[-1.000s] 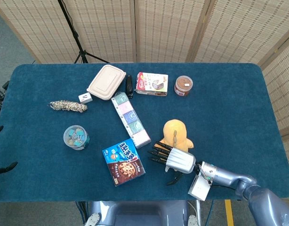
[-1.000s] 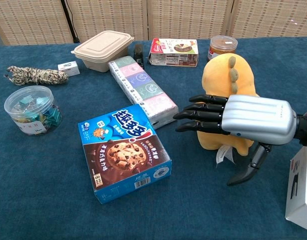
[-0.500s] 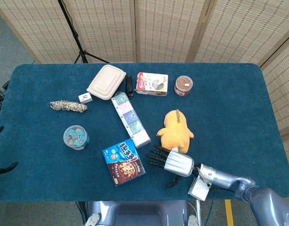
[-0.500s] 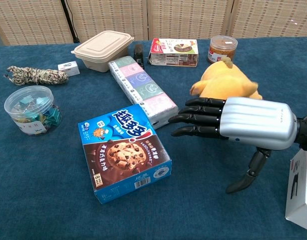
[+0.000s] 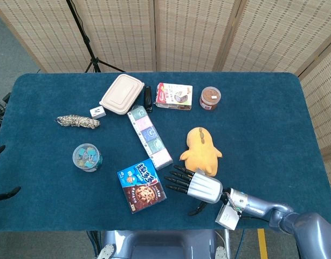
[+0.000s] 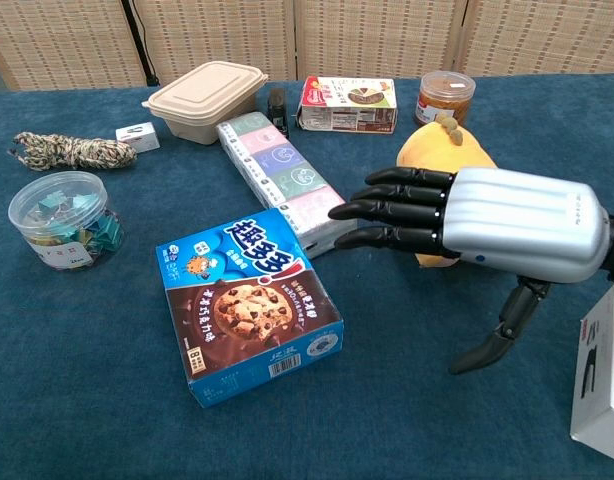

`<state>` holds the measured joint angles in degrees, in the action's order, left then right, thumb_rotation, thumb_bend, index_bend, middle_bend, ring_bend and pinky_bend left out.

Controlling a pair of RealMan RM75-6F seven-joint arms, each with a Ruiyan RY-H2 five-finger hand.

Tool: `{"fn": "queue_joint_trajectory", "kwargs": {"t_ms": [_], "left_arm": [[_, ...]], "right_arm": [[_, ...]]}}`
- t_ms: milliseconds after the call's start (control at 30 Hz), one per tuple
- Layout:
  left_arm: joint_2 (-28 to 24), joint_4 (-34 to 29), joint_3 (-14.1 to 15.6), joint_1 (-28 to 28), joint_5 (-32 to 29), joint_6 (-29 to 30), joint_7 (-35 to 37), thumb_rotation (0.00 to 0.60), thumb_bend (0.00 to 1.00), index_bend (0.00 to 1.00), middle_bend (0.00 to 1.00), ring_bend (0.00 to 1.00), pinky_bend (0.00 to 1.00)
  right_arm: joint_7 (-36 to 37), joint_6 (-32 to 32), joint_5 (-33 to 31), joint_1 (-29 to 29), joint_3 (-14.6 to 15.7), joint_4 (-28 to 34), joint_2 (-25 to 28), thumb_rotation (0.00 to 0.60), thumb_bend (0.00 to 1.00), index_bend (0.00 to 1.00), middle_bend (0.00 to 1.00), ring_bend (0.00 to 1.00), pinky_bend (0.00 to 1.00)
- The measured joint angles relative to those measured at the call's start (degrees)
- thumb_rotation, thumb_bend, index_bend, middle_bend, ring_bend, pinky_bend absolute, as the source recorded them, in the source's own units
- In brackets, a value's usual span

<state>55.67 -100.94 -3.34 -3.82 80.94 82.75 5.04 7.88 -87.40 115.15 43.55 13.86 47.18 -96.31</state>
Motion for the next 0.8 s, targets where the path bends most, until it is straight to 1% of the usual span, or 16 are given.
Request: {"fn": "queue_joint_trajectory", "kwargs": {"t_ms": [133, 233, 333, 433, 667, 800], "left_arm": [[0.09, 0.00, 0.34, -0.07, 0.50, -0.22, -0.28, 0.600, 0.00, 0.00, 0.00, 0.00, 0.00], [0.11, 0.04, 0.69, -0.09, 1.11, -0.34, -0.35, 0.600, 0.00, 0.00, 0.00, 0.00, 0.00], [0.09, 0.12, 0.88, 0.05, 1.61, 0.00, -0.23, 0.600, 0.00, 0.00, 0.00, 0.00, 0.00], [0.04, 0.30, 1.07, 0.32, 2.13, 0.55, 0.06, 0.600, 0.00, 0.00, 0.00, 0.00, 0.00], [0.10, 1.09, 1.67, 0.98, 3.19, 1.54, 0.30, 0.600, 0.00, 0.00, 0.00, 0.00, 0.00], [0.82, 1.72, 1.45, 1.53, 2.83, 2.95, -1.46, 0.600, 0.00, 0.00, 0.00, 0.00, 0.00]], "right_arm": [[-3.15, -0.20, -0.88, -0.16, -1.22, 6.31, 3.71, 0.144, 0.00, 0.00, 0.00, 0.00, 0.00], [-6.38, 0.01, -2.69, -0.99, -2.40, 11.90, 7.63, 0.153, 0.00, 0.00, 0.00, 0.00, 0.00], [-9.91, 0.45, -5.73, -2.65, -3.59, 17.66, 12.13, 0.175, 0.00, 0.00, 0.00, 0.00, 0.00], [-13.14, 0.77, -9.73, -5.32, -4.67, 23.36, 16.92, 0.202, 0.00, 0.00, 0.00, 0.00, 0.00], [-17.52, 0.97, -21.15, -13.53, -6.55, 37.23, 27.10, 0.208, 0.00, 0.00, 0.00, 0.00, 0.00], [-19.15, -0.73, -25.19, -18.78, -7.34, 41.55, 29.82, 0.208, 0.00, 0.00, 0.00, 0.00, 0.00]]}}
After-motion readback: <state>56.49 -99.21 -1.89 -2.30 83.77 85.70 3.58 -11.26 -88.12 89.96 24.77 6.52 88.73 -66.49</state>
